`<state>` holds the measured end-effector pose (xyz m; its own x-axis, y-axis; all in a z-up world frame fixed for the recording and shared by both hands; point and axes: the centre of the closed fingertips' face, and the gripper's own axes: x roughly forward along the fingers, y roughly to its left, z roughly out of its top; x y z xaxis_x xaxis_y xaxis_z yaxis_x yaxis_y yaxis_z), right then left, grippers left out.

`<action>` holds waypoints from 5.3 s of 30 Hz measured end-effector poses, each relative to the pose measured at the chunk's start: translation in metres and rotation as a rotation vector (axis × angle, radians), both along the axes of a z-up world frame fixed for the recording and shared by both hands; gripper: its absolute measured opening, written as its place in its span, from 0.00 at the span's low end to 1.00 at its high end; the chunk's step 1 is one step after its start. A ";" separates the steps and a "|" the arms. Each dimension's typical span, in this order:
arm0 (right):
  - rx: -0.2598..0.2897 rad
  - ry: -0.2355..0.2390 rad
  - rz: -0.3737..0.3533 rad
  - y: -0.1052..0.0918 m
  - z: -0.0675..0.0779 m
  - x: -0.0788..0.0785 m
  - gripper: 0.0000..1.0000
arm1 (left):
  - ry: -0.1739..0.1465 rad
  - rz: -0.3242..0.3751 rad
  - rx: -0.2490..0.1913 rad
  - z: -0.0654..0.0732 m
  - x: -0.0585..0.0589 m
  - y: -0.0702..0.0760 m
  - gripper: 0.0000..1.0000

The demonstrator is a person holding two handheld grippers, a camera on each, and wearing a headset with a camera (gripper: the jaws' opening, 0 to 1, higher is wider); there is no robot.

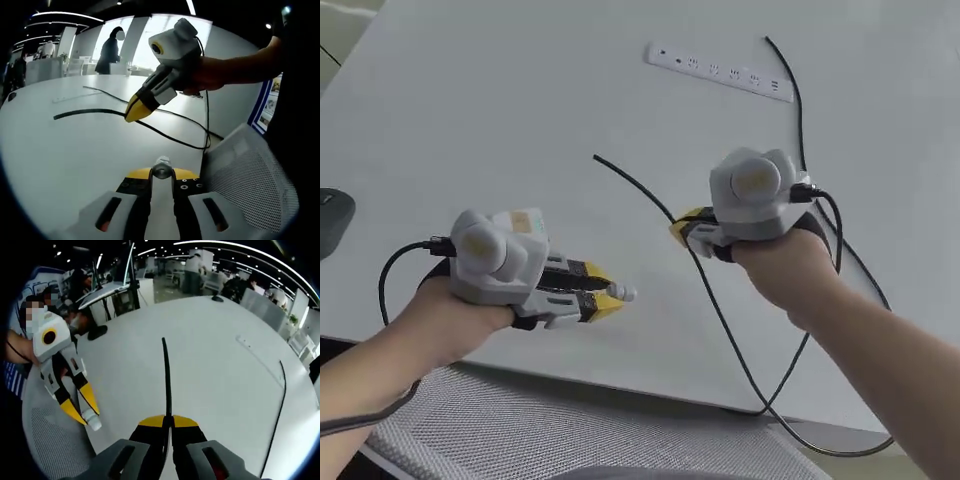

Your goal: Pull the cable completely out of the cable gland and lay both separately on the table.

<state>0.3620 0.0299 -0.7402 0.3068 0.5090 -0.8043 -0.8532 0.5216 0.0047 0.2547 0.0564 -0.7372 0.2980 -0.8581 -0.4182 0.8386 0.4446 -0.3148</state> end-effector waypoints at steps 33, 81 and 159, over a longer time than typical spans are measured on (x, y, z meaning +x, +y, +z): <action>-0.102 0.005 0.314 0.066 -0.055 -0.015 0.00 | 0.057 -0.005 0.085 -0.051 0.004 0.025 0.15; -0.178 -0.039 0.363 0.064 -0.084 -0.012 0.02 | -0.040 -0.047 0.264 -0.080 0.007 0.036 0.16; 0.460 -0.061 -0.132 -0.085 0.063 -0.102 0.67 | -0.007 0.264 0.061 0.041 -0.013 0.085 0.73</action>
